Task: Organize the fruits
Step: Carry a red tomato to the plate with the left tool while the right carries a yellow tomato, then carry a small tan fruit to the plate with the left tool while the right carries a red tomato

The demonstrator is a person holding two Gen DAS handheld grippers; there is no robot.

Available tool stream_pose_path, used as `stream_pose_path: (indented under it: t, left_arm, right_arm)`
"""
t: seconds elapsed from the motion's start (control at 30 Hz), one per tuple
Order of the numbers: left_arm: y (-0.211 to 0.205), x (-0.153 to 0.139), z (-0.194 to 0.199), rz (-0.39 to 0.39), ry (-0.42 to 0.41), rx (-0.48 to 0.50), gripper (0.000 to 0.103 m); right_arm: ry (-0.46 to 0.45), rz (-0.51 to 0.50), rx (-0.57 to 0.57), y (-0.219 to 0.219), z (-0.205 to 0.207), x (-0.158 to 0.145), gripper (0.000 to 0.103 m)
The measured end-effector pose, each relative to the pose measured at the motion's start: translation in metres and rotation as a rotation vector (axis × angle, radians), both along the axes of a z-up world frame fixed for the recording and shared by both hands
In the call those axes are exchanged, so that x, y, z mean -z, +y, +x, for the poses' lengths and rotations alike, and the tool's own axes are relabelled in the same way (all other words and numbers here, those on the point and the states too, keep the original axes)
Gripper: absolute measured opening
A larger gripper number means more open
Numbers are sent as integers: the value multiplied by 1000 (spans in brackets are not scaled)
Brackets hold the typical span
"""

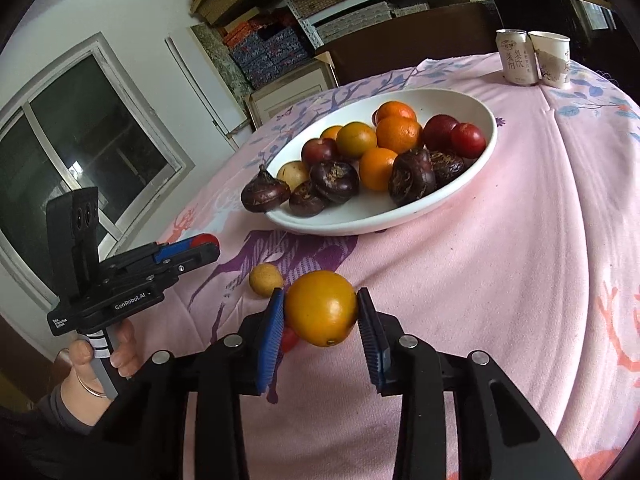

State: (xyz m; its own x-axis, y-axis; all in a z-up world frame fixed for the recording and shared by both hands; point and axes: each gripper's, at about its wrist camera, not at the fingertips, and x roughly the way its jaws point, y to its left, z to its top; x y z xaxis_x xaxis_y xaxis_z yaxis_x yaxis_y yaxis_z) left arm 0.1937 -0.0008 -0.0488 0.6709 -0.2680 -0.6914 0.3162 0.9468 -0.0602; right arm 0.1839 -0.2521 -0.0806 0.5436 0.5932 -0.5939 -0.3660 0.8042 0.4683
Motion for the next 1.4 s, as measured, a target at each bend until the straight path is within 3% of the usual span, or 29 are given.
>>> stream_pose_path:
  t: [0.13, 0.4, 0.57, 0.6, 0.7, 0.73, 0.87, 0.97, 1.03, 1.23, 1.4]
  left_arm:
    - [-4, -12, 2, -46, -8, 21, 29]
    - [-44, -54, 57, -61, -31, 44, 29]
    - [-62, -57, 105, -30, -14, 13, 29]
    - [-64, -55, 114, -27, 2, 5, 34]
    - [-61, -48, 134, -12, 28, -62, 65]
    - [-58, -47, 135, -24, 33, -72, 66]
    - [-44, -53, 117, -67, 21, -62, 67]
    - [-36, -57, 83, -72, -14, -40, 77]
    - [-32, -54, 60, -57, -31, -32, 87]
    - [-17, -8, 12, 51, 40, -60, 88]
    - [-4, 14, -1, 55, 83, -81, 88]
  right_arm:
    - [-3, 73, 49, -13, 5, -10, 37]
    - [-25, 28, 126, -11, 61, -55, 37]
    - [-17, -32, 184, -5, 96, -59, 37]
    - [-9, -41, 193, -5, 102, -57, 37]
    - [12, -67, 216, -4, 118, -51, 41]
    - [5, -76, 226, -4, 117, -51, 44]
    - [-62, -112, 225, -2, 97, -63, 51]
    - [-102, -128, 216, -1, 66, -73, 58]
    - [-123, -168, 142, 10, 39, -72, 61]
    - [-90, -369, -73, 60, -19, -27, 61]
    - [-55, -391, -79, 74, -17, -8, 60]
